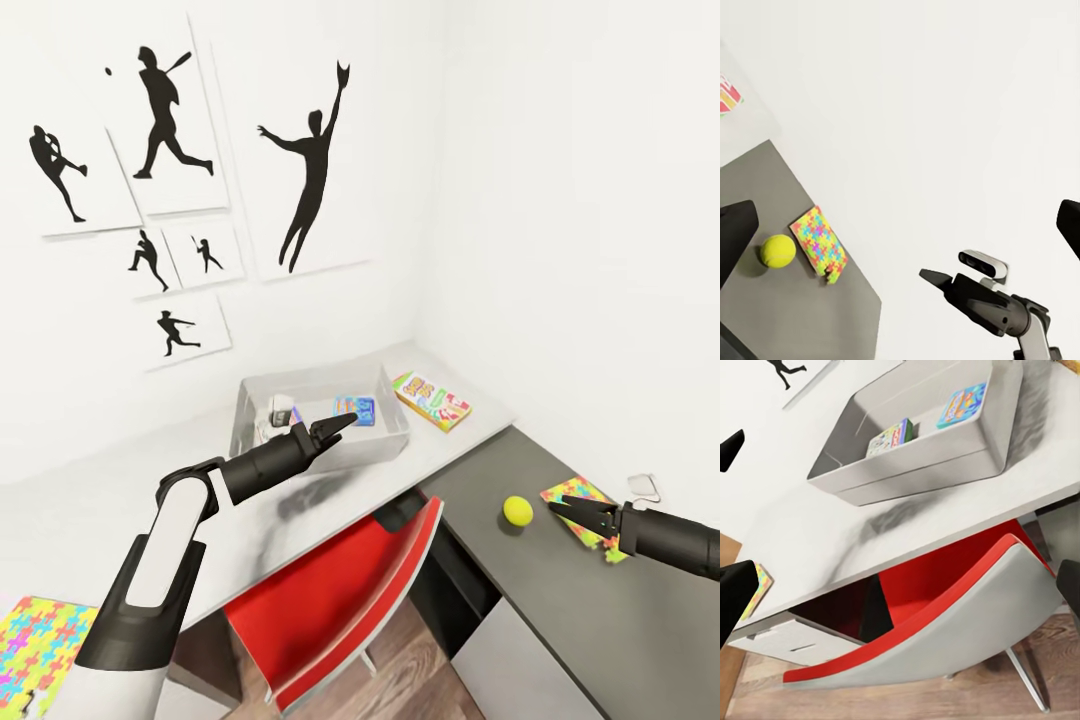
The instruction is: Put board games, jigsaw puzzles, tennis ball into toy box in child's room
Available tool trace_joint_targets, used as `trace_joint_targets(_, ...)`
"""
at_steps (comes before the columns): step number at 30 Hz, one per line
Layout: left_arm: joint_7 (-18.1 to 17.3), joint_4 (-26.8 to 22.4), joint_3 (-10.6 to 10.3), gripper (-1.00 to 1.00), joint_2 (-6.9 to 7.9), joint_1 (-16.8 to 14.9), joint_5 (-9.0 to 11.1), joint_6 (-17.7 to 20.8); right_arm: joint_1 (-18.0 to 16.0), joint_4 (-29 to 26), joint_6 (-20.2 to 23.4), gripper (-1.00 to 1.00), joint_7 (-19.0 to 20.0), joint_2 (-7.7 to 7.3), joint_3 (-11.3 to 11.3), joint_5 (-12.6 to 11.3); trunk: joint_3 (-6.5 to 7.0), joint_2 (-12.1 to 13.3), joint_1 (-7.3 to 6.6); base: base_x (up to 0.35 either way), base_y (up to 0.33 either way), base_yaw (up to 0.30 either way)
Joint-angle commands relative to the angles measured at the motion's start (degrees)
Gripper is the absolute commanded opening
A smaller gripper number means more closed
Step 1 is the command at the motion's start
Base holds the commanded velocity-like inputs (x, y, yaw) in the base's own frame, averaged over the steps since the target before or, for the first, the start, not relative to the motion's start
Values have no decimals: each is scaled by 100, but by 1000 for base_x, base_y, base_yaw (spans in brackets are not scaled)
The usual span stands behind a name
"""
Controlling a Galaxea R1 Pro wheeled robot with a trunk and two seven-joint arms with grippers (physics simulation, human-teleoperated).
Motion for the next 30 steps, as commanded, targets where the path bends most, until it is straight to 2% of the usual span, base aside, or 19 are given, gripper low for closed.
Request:
trace_joint_targets(1, -39, 1, 7, 100, -3, -5, -38, 21, -5, 0, 24, 100, 15, -1, -3, -1, -1, -11, 4, 0, 0, 0)
trace_joint_targets(10, -37, 125, 22, 100, 29, 4, -45, 14, -11, 2, 21, 100, -2, -1, 12, 17, 84, -11, 4, 0, 0, 0)
trace_joint_targets(18, -36, 164, 27, 100, 38, 10, -79, 10, -13, 3, 26, 100, -4, 2, 17, 133, 160, -11, 4, 0, 0, 0)
trace_joint_targets(30, -35, 180, 34, 100, 29, 13, -329, 15, -22, 3, 37, 100, -2, 3, 13, 241, 274, -11, 4, 0, 0, 0)
